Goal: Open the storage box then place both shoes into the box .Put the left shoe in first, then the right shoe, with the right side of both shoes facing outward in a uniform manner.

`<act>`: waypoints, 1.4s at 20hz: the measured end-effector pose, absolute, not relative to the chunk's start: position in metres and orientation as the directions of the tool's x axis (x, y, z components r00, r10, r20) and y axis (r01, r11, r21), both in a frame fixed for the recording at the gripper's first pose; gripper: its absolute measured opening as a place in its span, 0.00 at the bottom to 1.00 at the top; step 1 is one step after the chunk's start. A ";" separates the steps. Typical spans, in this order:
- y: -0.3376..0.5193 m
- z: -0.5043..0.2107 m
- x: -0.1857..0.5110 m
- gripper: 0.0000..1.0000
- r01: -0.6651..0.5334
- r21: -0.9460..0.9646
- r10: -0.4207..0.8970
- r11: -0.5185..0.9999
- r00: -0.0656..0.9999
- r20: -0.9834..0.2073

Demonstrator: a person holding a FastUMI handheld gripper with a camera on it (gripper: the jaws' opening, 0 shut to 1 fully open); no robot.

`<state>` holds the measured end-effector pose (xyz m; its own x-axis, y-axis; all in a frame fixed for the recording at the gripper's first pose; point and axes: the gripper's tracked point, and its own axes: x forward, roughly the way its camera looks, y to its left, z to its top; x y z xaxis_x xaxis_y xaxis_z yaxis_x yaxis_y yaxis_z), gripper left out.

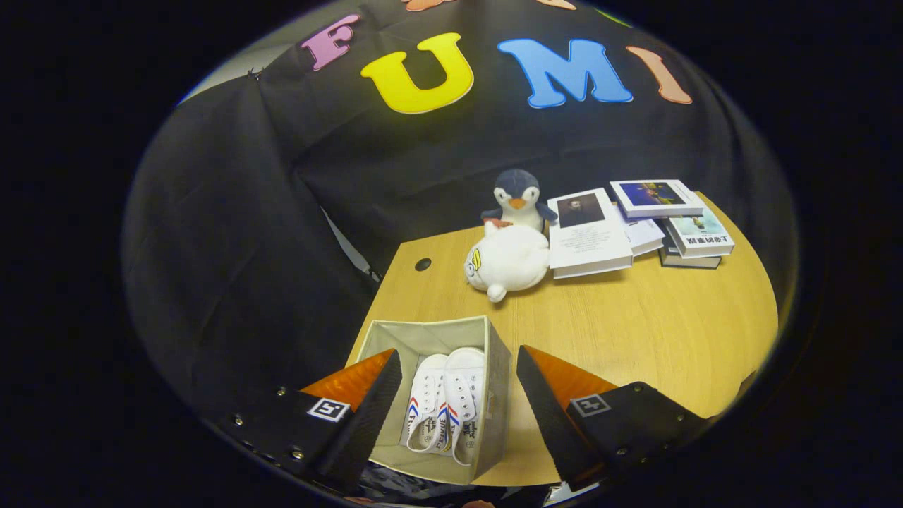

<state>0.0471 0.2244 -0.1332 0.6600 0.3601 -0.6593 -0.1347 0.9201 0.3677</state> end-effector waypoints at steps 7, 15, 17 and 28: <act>0.124 -0.070 0.040 0.98 -0.152 0.201 0.239 0.968 0.807 -0.539; 0.036 -0.012 0.026 0.98 -0.075 0.049 0.087 0.996 0.933 -0.348; 0.025 0.000 0.023 0.98 -0.062 0.050 0.074 0.997 0.950 -0.302; -0.030 0.069 0.014 0.98 0.032 0.018 -0.031 0.999 0.999 -0.033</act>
<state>0.0143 -0.0303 0.0693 0.9990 -0.0310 -0.0326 0.0316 0.9993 0.0179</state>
